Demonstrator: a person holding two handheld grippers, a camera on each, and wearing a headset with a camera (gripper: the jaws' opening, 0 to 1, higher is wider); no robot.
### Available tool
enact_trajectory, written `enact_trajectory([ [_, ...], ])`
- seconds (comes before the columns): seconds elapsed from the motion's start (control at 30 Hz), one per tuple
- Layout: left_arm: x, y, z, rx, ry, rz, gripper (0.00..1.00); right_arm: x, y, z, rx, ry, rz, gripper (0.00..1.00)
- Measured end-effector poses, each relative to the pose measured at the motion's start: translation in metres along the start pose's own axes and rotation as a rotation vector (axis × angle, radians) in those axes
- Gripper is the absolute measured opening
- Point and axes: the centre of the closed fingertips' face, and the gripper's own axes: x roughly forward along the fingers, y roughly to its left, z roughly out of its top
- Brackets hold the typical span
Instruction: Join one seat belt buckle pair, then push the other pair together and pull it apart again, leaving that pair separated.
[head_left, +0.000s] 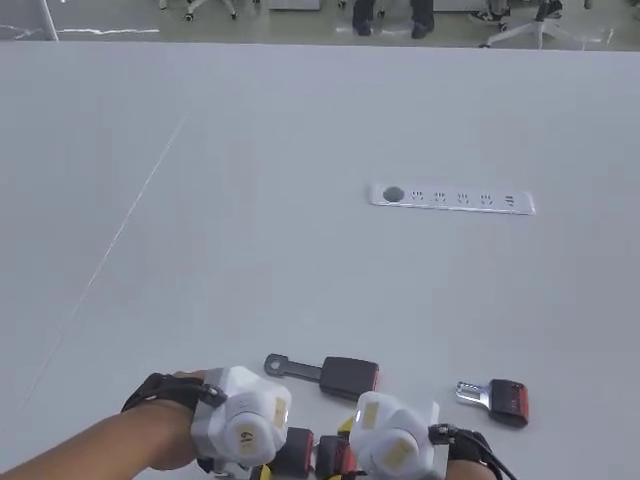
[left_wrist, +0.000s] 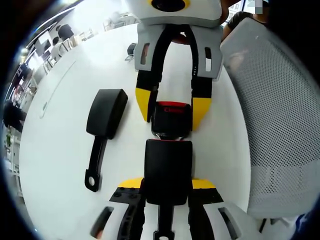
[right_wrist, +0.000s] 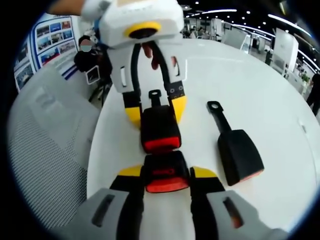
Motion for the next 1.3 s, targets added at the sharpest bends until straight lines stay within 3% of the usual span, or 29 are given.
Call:
enact_trajectory([
  [0.47, -0.0001, 0.0002, -0.0042, 0.002, -0.131, -0.007, 0.33, -0.004, 0.0009, -0.0026, -0.062, -0.043, -0.002, 0.35],
  [0.93, -0.0004, 0.0005, -0.0042, 0.002, -0.168, -0.03, 0.32, -0.0052, -0.001, -0.0057, -0.09, -0.075, -0.007, 0.34],
  [1.3, 0.0005, 0.0011, -0.0067, 0.005, -0.181, -0.037, 0.31, -0.0056, -0.0012, -0.0067, -0.061, -0.093, 0.0, 0.33],
])
